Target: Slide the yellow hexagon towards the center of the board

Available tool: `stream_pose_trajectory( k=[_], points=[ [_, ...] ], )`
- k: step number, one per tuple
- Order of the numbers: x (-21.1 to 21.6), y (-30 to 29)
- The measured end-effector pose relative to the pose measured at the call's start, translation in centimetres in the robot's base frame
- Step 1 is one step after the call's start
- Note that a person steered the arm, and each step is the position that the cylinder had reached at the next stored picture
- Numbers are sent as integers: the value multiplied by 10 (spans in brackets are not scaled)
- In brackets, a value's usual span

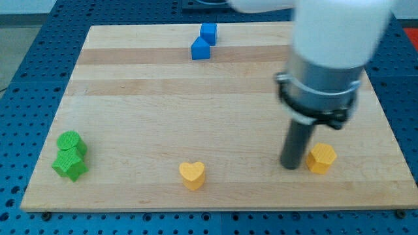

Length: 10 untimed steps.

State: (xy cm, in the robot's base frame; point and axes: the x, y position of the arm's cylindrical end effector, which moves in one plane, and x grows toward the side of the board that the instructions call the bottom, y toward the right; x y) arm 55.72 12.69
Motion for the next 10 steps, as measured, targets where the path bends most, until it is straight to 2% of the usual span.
stream_pose_trajectory(
  k=[1,2,3,4,5,6,7,8,9,10],
  points=[
    [45,-25],
    [54,46],
    [24,120],
    [12,81],
    [12,0],
    [11,4],
    [-8,93],
    [-24,-1],
    [11,-96],
    [-5,-120]
  ],
)
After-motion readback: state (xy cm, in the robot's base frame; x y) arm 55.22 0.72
